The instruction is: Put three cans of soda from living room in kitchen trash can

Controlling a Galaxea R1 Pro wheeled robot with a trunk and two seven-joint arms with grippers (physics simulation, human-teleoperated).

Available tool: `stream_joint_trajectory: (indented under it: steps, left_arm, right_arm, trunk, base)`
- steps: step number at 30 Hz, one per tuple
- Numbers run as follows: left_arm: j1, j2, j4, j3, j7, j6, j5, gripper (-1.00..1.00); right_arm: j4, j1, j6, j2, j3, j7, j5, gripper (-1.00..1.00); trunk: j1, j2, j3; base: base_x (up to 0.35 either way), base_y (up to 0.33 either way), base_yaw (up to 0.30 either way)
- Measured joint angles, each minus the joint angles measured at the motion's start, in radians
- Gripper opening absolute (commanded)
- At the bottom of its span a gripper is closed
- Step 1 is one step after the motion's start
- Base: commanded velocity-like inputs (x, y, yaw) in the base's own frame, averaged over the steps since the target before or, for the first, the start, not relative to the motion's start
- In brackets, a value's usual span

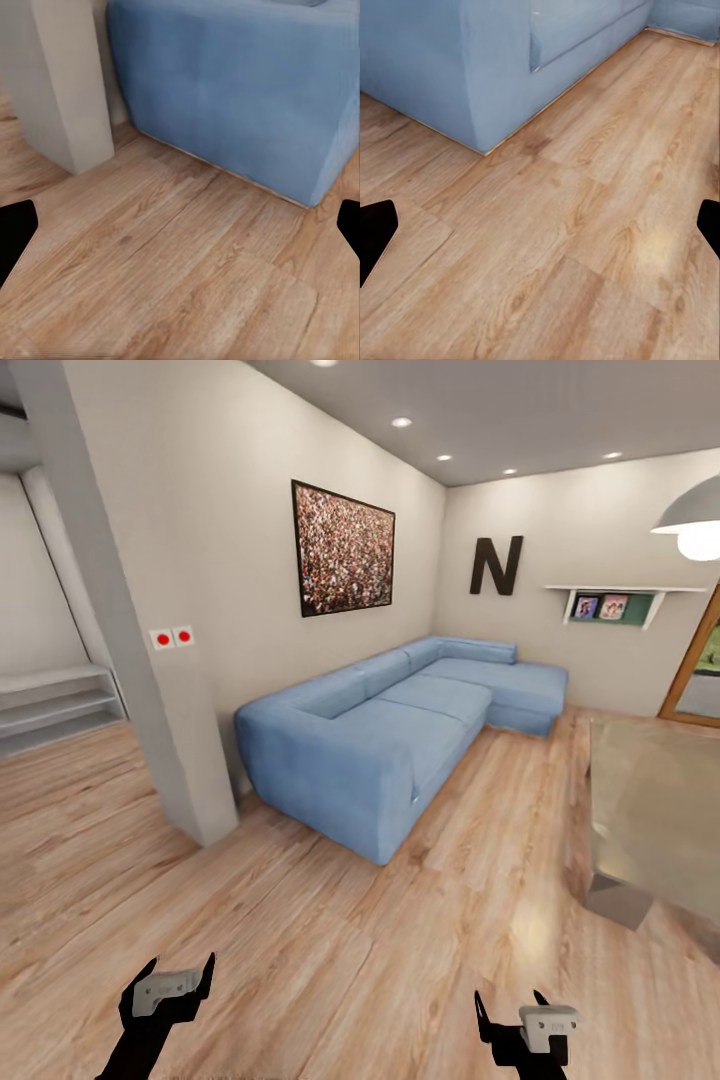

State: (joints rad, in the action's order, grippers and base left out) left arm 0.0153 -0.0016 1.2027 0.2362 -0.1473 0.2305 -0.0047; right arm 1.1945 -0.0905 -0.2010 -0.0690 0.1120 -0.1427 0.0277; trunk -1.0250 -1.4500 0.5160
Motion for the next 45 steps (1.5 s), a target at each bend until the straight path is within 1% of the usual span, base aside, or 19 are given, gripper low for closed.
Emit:
stream_joint_trajectory:
  steps: [26,37,45]
  left_arm:
    - [0.0,0.0,0.0,0.0,0.0,0.0,0.0,1.0]
    - [0.0,0.0,0.0,0.0,0.0,0.0,0.0,1.0]
    - [0.0,0.0,0.0,0.0,-0.001,0.001,0.0,1.0]
  right_arm:
    - [-0.001,0.0,0.0,0.0,0.0,0.0,0.0,1.0]
    - [-0.005,0.0,0.0,0.0,0.0,0.0,0.0,1.0]
    - [-0.007,0.0,0.0,0.0,0.0,0.0,0.0,1.0]
  trunk:
    - [0.0,0.0,0.0]
    - [0.0,0.0,0.0]
    - [0.0,0.0,0.0]
  base:
    - [0.0,-0.003,0.248]
    - [0.007,-0.157,0.248]
    - [0.159,-0.097,0.248]
